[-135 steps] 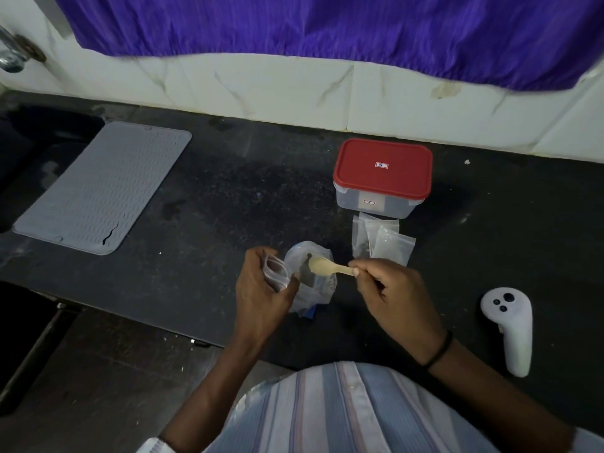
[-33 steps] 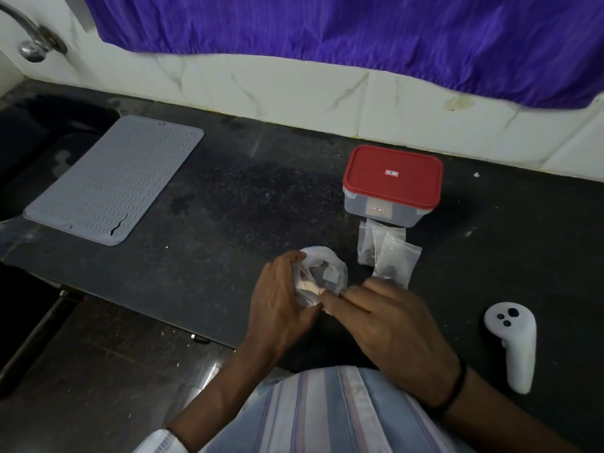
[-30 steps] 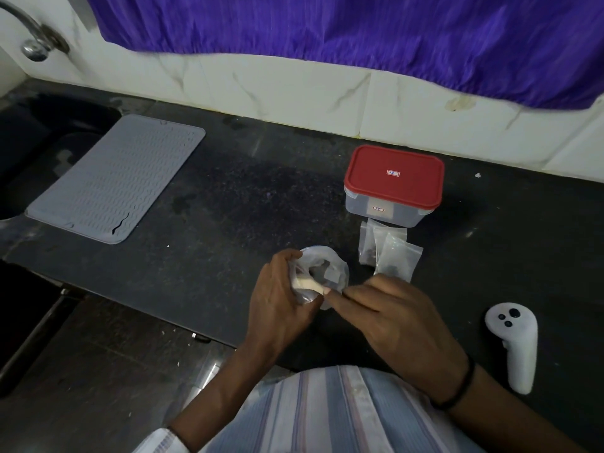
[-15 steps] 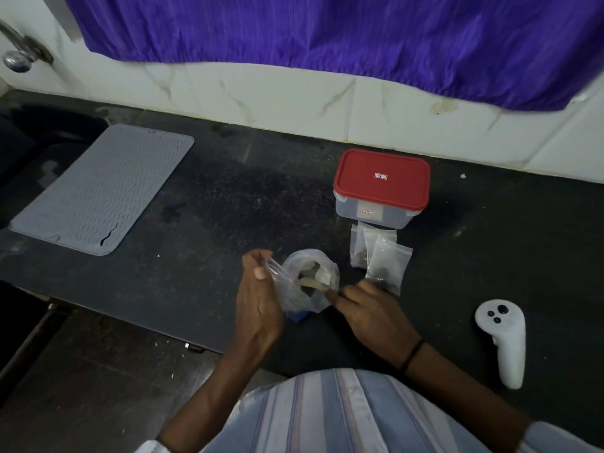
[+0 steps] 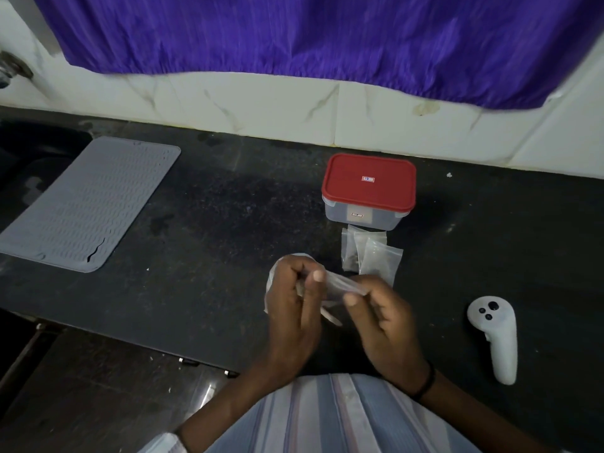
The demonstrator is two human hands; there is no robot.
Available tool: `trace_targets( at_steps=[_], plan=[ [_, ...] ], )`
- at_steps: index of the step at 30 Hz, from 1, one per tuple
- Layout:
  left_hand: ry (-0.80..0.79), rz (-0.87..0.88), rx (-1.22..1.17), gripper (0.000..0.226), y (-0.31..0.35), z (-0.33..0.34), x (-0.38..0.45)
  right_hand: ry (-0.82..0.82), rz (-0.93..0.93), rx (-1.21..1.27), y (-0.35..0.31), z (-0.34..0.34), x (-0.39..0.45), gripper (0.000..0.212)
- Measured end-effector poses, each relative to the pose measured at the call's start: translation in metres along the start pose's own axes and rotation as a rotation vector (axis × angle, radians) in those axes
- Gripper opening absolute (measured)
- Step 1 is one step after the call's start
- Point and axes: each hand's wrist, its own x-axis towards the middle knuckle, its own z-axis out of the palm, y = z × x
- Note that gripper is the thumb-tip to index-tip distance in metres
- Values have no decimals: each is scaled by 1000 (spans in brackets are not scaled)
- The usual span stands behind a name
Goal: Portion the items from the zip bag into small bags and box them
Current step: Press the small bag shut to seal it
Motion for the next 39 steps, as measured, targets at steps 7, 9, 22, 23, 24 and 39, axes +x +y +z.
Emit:
trace_targets(
  at_steps=[7, 9, 22, 23, 24, 39],
  plan=[
    [-175, 200, 65, 22, -1, 13, 8, 270, -99, -16, -13, -17, -1, 18],
    [-242, 110, 104, 23, -13, 21, 12, 316, 9, 16, 3, -15, 0, 13],
    [-589, -268, 473, 23, -77, 100, 46, 363, 464, -290, 108, -36, 24, 21],
    [-595, -270, 525, 25, -79, 105, 49, 347, 468, -351, 114, -39, 27, 21],
    [-609, -265, 581, 27, -82, 108, 52, 325, 469, -416, 121, -41, 29, 21],
    [-560, -272, 565, 26, -76, 87, 75, 294, 293, -582, 124, -38, 25, 22]
  ],
)
